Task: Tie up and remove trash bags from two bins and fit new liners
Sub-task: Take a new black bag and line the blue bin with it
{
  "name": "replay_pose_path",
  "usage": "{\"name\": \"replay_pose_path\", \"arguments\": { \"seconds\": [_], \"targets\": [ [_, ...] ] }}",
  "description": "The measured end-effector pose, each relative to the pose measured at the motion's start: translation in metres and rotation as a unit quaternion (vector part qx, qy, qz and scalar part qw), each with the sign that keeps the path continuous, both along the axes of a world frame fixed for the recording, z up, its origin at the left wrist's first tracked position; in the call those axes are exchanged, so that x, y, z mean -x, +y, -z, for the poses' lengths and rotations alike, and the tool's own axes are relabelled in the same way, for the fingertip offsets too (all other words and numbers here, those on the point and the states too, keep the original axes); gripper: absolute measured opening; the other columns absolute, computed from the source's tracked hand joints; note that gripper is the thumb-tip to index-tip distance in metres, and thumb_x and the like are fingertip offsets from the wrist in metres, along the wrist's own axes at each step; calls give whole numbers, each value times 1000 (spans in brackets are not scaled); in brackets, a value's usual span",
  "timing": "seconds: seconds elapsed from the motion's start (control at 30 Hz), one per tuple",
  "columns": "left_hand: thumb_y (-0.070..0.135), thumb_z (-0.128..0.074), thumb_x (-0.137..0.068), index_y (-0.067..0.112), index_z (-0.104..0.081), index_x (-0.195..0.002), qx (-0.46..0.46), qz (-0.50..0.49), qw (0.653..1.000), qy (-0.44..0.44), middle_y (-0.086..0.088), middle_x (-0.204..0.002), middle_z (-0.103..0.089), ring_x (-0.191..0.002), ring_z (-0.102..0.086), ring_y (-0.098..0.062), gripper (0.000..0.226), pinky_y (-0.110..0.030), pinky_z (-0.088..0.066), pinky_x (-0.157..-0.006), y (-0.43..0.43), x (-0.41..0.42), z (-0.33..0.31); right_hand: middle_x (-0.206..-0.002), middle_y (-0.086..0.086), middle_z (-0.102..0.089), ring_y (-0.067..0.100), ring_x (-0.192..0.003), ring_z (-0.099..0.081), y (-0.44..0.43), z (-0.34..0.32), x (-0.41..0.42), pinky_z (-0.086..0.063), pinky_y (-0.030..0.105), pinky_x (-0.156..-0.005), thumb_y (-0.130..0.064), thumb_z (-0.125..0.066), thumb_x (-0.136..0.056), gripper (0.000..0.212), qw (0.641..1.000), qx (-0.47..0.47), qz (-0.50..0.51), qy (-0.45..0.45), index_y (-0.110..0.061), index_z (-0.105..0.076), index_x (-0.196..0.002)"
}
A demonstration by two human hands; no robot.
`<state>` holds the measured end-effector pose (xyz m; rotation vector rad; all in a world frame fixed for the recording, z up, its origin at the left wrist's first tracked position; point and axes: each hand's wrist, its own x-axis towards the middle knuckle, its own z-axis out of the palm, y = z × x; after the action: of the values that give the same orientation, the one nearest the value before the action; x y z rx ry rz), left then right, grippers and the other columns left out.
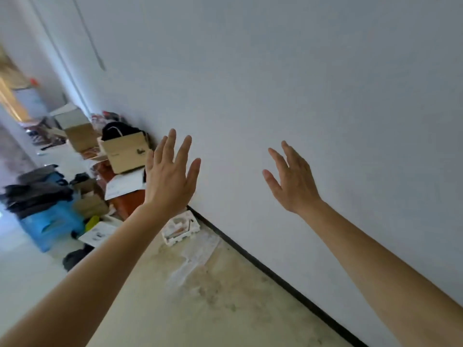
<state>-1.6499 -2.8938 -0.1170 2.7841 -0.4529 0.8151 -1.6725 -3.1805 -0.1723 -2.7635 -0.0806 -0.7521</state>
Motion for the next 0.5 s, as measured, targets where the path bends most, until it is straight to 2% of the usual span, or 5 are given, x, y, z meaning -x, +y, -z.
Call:
{"name": "replay_pose_path", "arguments": {
  "seconds": [0.2, 0.3, 0.37, 0.5],
  "targets": [
    [57, -16, -101, 26, -24, -154, 50, -160, 985, 38, -8, -165, -10, -151, -11, -30, 62, -56, -11, -120, 156, -48, 39, -165, 14, -14, 30, -152, -15, 162, 13, -128, -21, 49, -121, -52, -33, -103, 61, 983, 49, -175, 20, -22, -27, -155],
    [54, -20, -102, 26, -22, -155, 51, -220, 973, 52, -6, -165, -7, -151, -7, -28, 60, -56, -9, -120, 221, -85, 53, -165, 12, -12, 29, -152, -14, 236, 22, -200, -20, 49, -122, -58, -26, -101, 65, 971, 36, -236, 30, -24, -26, -155],
    [52, -23, -102, 26, -22, -156, 41, -256, 964, 64, -6, -165, -6, -152, -6, -28, 59, -57, -11, -120, 261, -115, 51, -165, 11, -15, 29, -151, -17, 286, 24, -248, -21, 48, -121, -61, -24, -99, 65, 963, 24, -265, 33, -25, -27, -154],
    [56, -16, -99, 26, -22, -156, 21, -312, 948, 65, -6, -165, -8, -152, -8, -27, 65, -55, -10, -121, 338, -155, 33, -161, 11, -20, 31, -147, -25, 387, 20, -330, -26, 48, -118, -58, -32, -100, 61, 946, 24, -321, 37, -25, -30, -150]
  ]
}}
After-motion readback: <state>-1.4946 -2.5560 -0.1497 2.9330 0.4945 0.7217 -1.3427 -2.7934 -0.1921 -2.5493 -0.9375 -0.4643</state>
